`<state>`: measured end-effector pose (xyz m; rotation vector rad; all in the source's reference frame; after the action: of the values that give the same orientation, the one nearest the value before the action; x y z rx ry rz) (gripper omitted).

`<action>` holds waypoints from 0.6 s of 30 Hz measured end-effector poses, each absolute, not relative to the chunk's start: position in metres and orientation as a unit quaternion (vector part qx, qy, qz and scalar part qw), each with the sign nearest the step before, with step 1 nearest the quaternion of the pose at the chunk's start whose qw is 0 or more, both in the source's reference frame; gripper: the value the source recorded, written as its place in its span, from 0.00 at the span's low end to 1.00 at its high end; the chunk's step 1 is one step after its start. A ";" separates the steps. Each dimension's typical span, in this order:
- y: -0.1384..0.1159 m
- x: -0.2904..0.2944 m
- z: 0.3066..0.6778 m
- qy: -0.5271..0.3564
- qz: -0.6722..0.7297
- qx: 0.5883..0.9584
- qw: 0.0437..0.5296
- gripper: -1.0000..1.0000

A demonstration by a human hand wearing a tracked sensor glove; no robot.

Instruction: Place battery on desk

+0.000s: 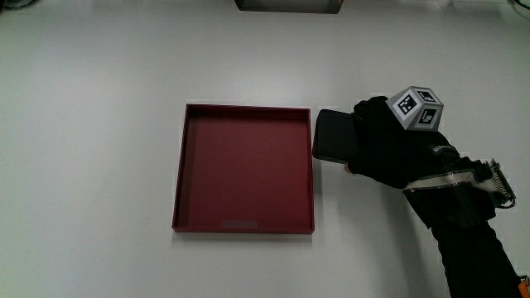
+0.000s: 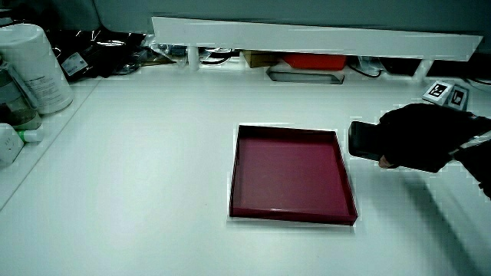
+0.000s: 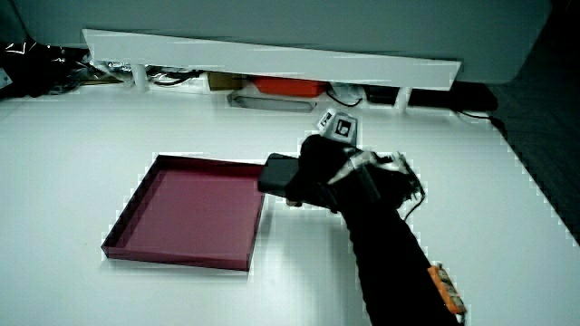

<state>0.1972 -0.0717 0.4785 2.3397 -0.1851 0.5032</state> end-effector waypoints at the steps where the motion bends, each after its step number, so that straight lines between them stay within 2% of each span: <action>1: -0.071 0.200 0.479 -0.065 0.205 0.905 0.368 0.50; 8: -0.067 0.227 0.515 -0.017 0.189 0.905 0.380 0.50; 18: -0.060 0.232 0.539 -0.008 0.183 0.898 0.401 0.50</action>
<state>0.2317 -0.0599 0.5393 2.2708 -0.0194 0.4617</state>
